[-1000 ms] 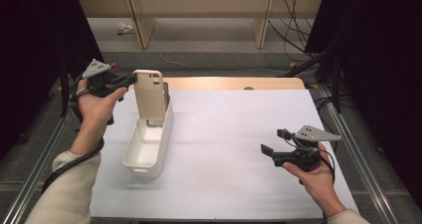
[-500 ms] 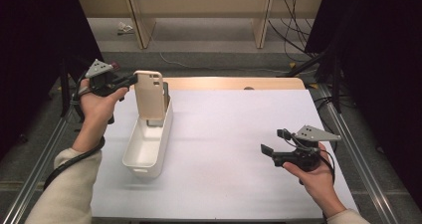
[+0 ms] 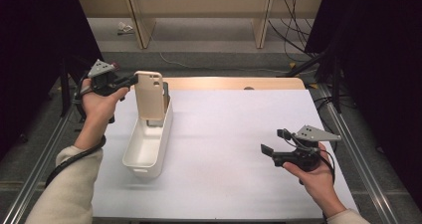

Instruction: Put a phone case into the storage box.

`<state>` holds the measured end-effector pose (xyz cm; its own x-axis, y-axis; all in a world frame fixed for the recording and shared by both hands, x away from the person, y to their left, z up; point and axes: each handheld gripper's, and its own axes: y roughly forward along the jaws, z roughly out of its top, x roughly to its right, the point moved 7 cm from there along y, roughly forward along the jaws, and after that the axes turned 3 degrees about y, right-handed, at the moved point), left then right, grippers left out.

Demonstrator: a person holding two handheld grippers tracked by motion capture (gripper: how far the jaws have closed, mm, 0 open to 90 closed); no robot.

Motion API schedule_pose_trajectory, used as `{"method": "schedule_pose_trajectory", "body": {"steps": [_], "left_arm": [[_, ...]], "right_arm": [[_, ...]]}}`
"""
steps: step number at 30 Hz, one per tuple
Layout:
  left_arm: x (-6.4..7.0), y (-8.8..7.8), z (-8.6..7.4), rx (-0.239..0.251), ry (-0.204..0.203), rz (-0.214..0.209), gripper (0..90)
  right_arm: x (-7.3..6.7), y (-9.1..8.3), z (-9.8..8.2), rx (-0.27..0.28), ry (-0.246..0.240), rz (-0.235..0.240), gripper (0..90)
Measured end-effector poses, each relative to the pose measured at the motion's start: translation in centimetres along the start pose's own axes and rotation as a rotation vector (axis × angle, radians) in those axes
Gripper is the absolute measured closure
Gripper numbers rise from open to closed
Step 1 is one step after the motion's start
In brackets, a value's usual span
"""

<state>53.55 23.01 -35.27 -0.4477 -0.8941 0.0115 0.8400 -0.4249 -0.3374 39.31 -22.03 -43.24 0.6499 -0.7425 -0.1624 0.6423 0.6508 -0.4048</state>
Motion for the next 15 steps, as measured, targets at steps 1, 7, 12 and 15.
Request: {"method": "schedule_pose_trajectory", "body": {"steps": [1, 7, 12, 15], "left_arm": [[-0.01, 0.07, -0.02, -0.002, 0.0, -0.001, 84.9], [-0.01, 0.42, -0.12, -0.012, 0.009, 0.002, 84.8], [-0.11, 0.71, -0.26, -0.018, 0.007, 0.004, 84.8], [-0.18, 0.95, -0.44, -0.023, 0.006, 0.006, 84.8]], "right_arm": [[0.0, 0.0, 0.0, 0.0, 0.0, -0.001, 17.0], [0.01, 0.01, 0.0, 0.001, 0.0, 0.001, 17.0], [0.0, -0.02, 0.01, 0.0, 0.0, 0.001, 17.0], [0.0, -0.01, 0.01, 0.001, -0.001, 0.001, 17.0]]}}
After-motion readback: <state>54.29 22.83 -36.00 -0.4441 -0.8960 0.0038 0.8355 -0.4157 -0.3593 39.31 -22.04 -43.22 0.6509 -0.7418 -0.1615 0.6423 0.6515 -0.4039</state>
